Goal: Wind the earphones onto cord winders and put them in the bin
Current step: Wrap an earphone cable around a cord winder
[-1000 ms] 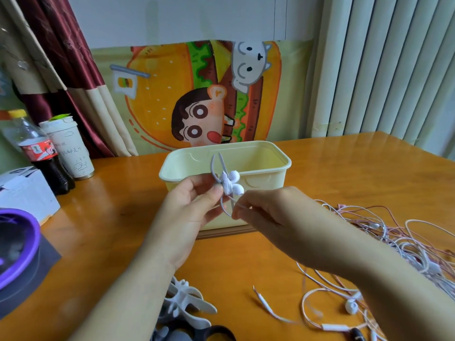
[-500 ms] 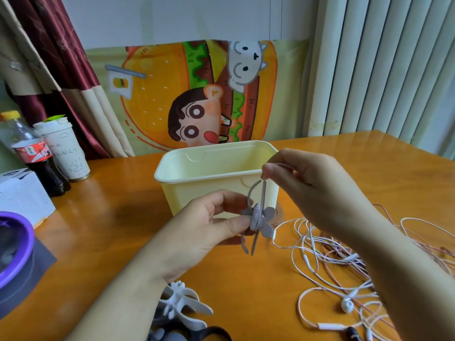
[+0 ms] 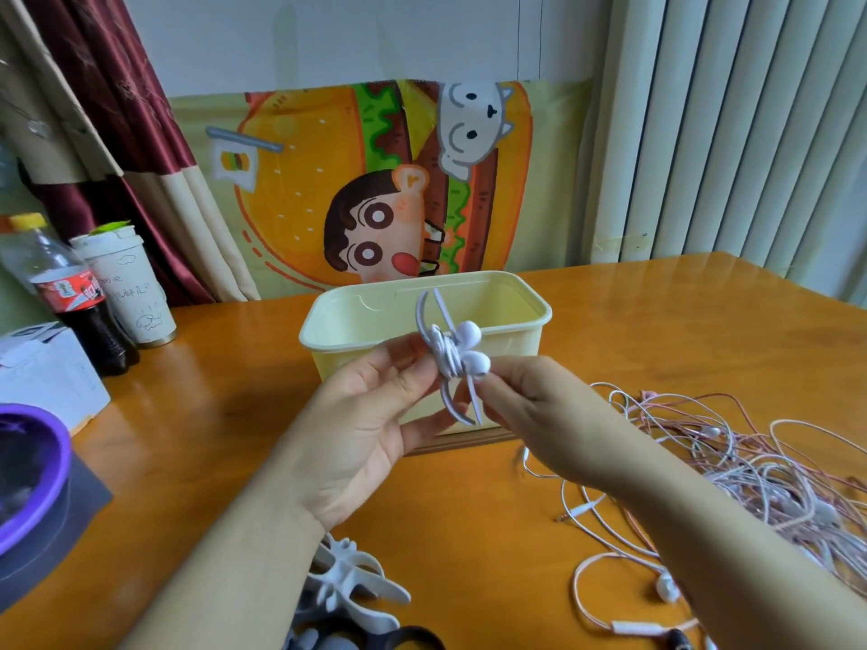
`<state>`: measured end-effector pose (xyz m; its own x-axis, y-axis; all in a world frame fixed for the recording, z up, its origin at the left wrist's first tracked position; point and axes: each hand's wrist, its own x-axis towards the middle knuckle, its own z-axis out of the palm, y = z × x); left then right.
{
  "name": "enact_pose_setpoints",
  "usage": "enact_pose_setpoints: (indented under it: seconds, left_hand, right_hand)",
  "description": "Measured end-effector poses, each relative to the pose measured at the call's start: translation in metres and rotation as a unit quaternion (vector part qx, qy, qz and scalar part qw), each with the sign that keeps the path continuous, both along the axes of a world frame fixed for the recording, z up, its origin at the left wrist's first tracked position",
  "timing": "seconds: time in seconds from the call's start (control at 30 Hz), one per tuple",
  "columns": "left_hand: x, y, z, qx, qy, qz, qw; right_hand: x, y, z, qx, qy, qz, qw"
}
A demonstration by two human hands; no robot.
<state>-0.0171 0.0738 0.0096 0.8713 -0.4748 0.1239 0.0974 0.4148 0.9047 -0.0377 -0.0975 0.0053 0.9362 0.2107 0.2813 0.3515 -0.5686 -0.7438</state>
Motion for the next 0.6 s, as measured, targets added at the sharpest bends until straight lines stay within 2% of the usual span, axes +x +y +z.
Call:
enact_pose_setpoints:
  seconds: [0.13, 0.27, 0.4, 0.5, 0.6]
  left_hand:
    - [0.000, -0.003, 0.000, -0.012, 0.029, 0.018, 0.999]
    - [0.002, -0.003, -0.004, -0.009, 0.045, 0.041, 0.998]
    - [0.005, -0.001, -0.008, 0.003, 0.042, 0.071, 0.997]
    - [0.006, 0.000, -0.013, 0.079, -0.006, 0.117, 0.990]
    - [0.002, -0.004, -0.016, 0.209, -0.106, 0.162, 0.959]
  right_hand:
    - [-0.001, 0.004, -0.004, -0.088, 0.008, 0.037, 0.995]
    - [-0.006, 0.004, -0.002, -0.193, -0.020, 0.036, 0.980]
    - [-0.016, 0.002, 0.012, -0.249, -0.013, 0.033, 0.968]
    - [-0.023, 0.000, 0.021, -0.262, -0.015, 0.024, 0.965]
    - [-0.027, -0.002, 0.029, -0.234, -0.046, 0.018, 0.971]
